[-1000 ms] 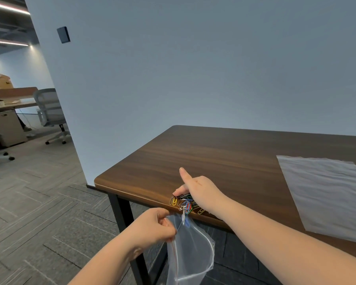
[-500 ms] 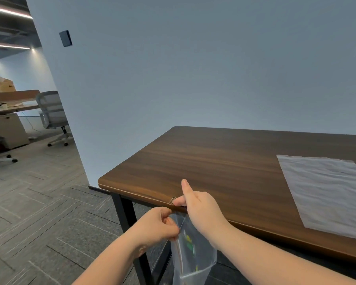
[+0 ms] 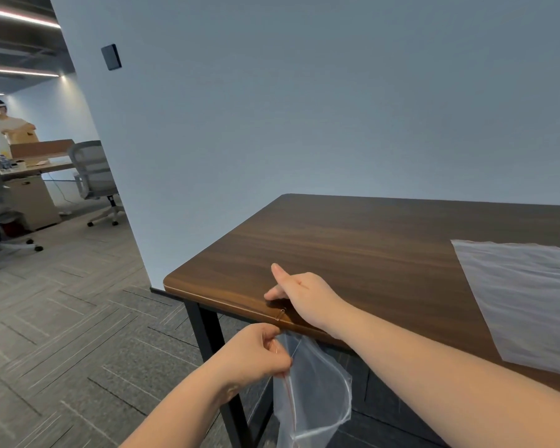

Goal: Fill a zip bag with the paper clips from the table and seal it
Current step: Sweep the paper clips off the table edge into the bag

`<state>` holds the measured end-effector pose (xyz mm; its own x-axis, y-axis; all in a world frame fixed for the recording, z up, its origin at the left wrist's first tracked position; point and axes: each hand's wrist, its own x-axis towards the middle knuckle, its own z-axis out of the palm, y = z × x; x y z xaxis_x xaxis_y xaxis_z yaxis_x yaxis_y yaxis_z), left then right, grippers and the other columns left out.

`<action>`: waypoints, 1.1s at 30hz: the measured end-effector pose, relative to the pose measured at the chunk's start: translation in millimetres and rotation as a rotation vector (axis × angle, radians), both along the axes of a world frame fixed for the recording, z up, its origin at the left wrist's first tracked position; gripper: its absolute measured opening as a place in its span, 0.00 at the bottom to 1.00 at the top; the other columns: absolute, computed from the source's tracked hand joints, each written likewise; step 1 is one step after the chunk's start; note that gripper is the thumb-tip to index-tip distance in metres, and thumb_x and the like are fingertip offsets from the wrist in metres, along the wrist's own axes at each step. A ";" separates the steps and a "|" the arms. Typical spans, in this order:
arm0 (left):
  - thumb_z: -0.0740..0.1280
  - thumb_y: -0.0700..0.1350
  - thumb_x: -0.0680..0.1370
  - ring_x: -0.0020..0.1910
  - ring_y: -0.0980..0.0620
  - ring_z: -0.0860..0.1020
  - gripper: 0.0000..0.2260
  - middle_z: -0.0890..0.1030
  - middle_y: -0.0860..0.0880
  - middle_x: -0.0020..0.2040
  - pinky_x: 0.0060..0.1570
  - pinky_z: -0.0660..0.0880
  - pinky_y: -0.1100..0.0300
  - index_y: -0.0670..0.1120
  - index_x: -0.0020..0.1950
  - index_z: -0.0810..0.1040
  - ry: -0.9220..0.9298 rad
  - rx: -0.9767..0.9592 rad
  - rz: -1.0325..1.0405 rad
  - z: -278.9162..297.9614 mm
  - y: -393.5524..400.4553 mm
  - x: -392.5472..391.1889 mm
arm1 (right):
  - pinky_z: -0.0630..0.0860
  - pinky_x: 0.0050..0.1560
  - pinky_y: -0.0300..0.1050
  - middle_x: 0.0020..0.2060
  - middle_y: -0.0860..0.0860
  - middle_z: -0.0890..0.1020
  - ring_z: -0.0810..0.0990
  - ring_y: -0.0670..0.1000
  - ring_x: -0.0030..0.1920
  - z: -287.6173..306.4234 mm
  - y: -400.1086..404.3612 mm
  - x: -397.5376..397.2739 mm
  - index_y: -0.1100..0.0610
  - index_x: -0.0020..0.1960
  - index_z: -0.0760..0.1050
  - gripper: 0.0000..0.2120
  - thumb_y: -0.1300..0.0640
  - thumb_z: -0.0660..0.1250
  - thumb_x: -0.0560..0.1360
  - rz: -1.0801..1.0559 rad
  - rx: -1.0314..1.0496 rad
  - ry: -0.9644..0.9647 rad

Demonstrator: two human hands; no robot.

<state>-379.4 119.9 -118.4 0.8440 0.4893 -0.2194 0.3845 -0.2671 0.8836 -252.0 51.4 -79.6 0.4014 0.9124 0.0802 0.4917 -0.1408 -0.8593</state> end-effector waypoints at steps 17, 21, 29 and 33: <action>0.68 0.34 0.69 0.37 0.52 0.80 0.15 0.79 0.51 0.30 0.55 0.81 0.49 0.43 0.54 0.79 0.002 0.040 0.048 -0.9 -4.2 -0.7 | 0.69 0.56 0.34 0.41 0.51 0.87 0.81 0.43 0.45 -6.6 -45.2 -9.2 0.58 0.41 0.86 0.27 0.43 0.54 0.79 0.024 0.114 -0.032; 0.68 0.33 0.69 0.34 0.55 0.80 0.19 0.80 0.50 0.30 0.52 0.82 0.52 0.44 0.60 0.77 -0.004 0.042 0.044 1.6 -6.5 -3.2 | 0.66 0.51 0.28 0.43 0.51 0.86 0.81 0.44 0.48 -4.3 -54.8 -8.7 0.57 0.42 0.86 0.26 0.44 0.54 0.79 -0.015 0.128 -0.014; 0.66 0.33 0.70 0.38 0.51 0.81 0.33 0.81 0.50 0.29 0.60 0.78 0.49 0.39 0.75 0.63 0.023 0.064 0.142 8.9 -19.5 -26.1 | 0.73 0.46 0.33 0.40 0.54 0.85 0.80 0.46 0.44 -17.6 -93.2 -12.1 0.60 0.46 0.83 0.15 0.53 0.61 0.79 -0.005 0.206 -0.336; 0.67 0.35 0.67 0.38 0.50 0.82 0.32 0.82 0.48 0.32 0.58 0.79 0.49 0.38 0.72 0.68 0.015 0.054 0.263 15.1 -22.3 -39.6 | 0.72 0.57 0.39 0.50 0.45 0.83 0.76 0.42 0.52 -27.6 -107.2 -29.7 0.51 0.53 0.82 0.12 0.50 0.60 0.78 0.187 0.124 -0.626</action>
<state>-419.0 97.5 -103.3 0.6833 0.7026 -0.1984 0.4595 -0.2026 0.8648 -281.8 -55.8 -107.2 0.0809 0.9310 0.3560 0.9096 0.0771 -0.4083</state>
